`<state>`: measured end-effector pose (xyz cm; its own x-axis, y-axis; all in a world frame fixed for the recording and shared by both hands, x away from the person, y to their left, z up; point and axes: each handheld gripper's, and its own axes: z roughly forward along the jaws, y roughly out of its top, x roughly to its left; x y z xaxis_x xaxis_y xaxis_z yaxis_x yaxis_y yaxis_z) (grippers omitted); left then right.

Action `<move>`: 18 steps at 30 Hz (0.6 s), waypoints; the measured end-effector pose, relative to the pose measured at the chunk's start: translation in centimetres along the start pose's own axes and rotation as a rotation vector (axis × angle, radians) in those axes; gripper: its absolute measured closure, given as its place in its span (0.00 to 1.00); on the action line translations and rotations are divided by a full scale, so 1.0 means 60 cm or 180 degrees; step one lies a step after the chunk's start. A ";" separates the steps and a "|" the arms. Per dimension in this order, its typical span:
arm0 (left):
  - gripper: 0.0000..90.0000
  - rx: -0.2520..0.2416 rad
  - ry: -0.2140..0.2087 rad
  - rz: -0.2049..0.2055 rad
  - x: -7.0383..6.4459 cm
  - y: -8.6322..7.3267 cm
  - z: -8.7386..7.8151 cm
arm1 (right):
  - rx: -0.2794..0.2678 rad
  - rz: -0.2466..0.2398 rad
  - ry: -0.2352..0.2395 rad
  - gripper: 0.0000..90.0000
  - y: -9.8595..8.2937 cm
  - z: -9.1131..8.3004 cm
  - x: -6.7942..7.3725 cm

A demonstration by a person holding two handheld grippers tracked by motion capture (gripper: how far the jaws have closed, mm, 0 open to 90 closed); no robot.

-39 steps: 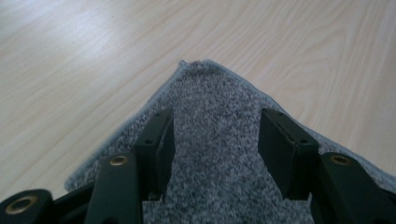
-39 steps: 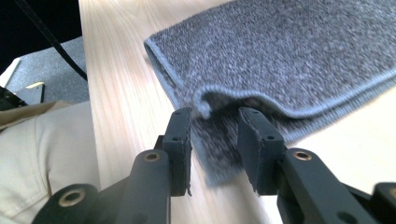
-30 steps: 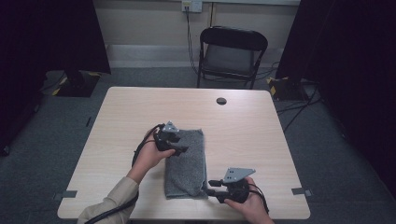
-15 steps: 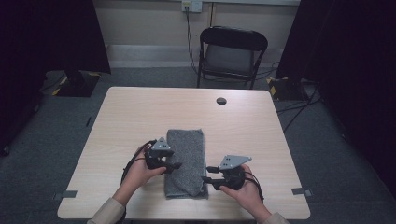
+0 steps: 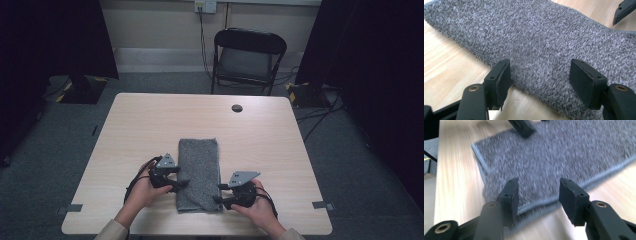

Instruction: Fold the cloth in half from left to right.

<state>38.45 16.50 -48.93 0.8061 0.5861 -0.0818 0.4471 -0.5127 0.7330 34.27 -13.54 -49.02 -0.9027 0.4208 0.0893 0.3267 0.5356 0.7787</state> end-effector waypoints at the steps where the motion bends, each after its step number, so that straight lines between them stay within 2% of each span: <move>1: 0.37 0.0017 0.0014 0.0008 0.001 -0.002 -0.002 | 0.0013 -0.0010 -0.0006 0.57 -0.004 -0.002 0.001; 4: 0.37 0.0014 -0.0012 0.0009 0.001 -0.007 -0.005 | 0.0070 -0.0061 -0.0059 0.57 -0.011 -0.004 0.002; 7: 0.36 -0.0022 -0.0035 0.0025 -0.006 -0.006 -0.013 | 0.0042 -0.0002 -0.0115 0.58 -0.016 -0.004 -0.002; 9: 0.36 -0.0059 -0.0073 0.0026 -0.012 -0.005 -0.019 | 0.0053 -0.0023 -0.0141 0.58 -0.017 -0.002 -0.002; 12: 0.36 -0.0111 -0.0112 0.0025 -0.021 -0.006 -0.026 | 0.0058 -0.0064 -0.0218 0.59 -0.015 0.003 0.002; 14: 0.37 -0.0097 -0.0185 0.0006 -0.026 -0.008 -0.028 | 0.0056 -0.0031 -0.0264 0.59 -0.013 0.006 0.001; 18: 0.37 -0.0094 -0.0224 0.0010 -0.034 -0.009 -0.029 | 0.0055 -0.0001 -0.0339 0.60 -0.001 0.019 -0.004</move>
<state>35.89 16.70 -47.99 0.8332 0.5383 -0.1261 0.4338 -0.4951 0.7528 34.79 -12.85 -49.82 -0.8683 0.4955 0.0217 0.3320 0.5481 0.7677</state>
